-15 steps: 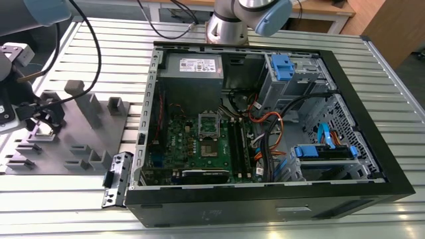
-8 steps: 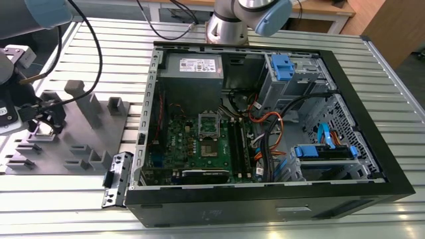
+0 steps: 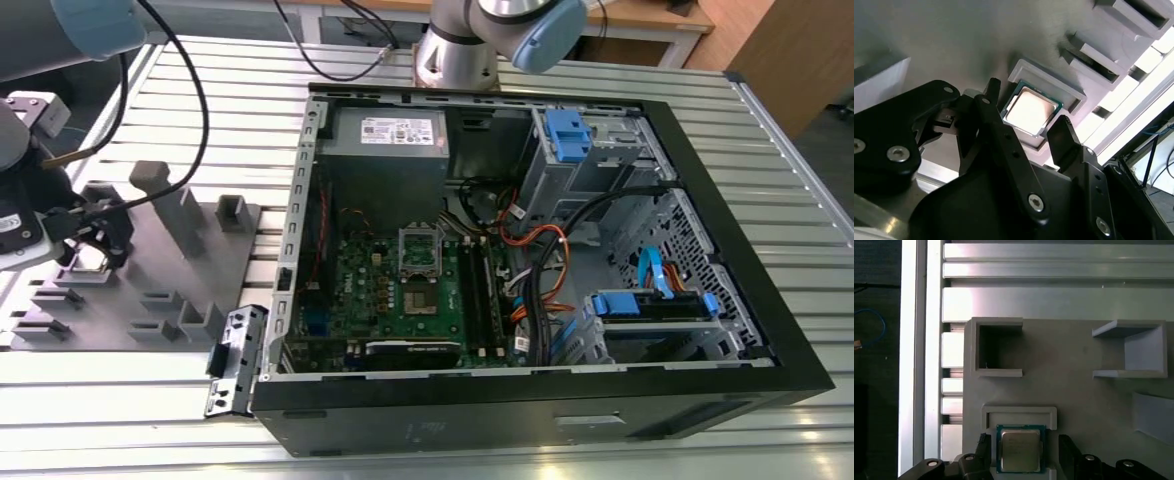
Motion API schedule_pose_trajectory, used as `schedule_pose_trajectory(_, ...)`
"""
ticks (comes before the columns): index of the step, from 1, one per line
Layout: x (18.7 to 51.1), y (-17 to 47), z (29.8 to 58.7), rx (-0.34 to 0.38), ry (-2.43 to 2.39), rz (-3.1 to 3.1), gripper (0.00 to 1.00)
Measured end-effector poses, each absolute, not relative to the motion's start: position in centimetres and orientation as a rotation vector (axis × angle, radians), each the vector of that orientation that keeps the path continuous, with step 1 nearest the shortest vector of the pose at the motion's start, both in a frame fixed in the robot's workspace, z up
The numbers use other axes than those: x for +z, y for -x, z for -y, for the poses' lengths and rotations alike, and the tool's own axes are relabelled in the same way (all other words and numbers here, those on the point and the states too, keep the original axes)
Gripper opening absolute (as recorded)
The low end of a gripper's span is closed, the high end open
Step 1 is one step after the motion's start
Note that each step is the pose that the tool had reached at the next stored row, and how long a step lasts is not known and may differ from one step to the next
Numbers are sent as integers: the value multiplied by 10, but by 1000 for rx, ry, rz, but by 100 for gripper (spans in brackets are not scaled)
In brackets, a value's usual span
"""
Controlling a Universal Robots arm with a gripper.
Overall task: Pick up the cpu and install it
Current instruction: 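Pick up the cpu and move it towards the insertion slot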
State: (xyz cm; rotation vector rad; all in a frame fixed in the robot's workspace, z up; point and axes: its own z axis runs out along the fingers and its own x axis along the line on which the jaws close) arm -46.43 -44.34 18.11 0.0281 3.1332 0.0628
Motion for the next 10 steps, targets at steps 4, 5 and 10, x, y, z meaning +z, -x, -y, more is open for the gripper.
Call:
schedule_pose_trajectory(4,180,469,441,60,-28,-3133,65)
schedule_pose_trajectory(5,180,469,441,60,-28,-3133,65)
schedule_pose_trajectory(10,178,470,441,58,-25,-3134,65)
